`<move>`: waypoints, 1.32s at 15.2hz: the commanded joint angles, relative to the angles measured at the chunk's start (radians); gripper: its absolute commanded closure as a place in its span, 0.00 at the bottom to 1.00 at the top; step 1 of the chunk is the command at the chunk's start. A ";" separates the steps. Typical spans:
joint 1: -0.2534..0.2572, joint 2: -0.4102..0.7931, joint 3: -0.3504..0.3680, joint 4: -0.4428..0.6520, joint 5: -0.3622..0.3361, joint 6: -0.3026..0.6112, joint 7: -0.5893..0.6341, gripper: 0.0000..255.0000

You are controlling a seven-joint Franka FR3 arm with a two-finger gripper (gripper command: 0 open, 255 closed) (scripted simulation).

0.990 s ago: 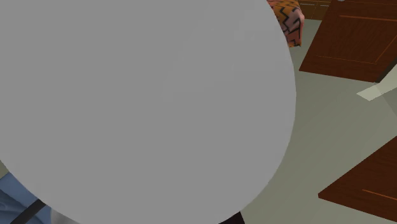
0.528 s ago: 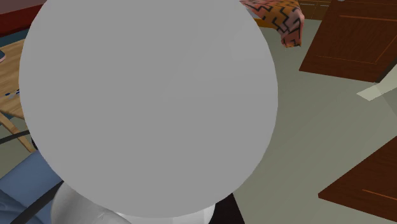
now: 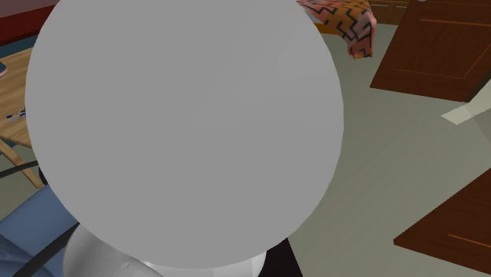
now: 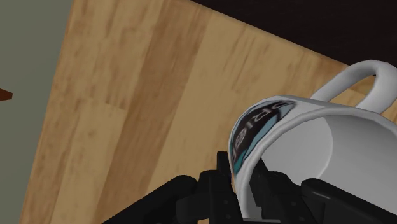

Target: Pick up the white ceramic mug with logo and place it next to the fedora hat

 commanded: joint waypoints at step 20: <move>0.023 -0.106 0.065 0.129 0.064 -0.231 0.005 1.00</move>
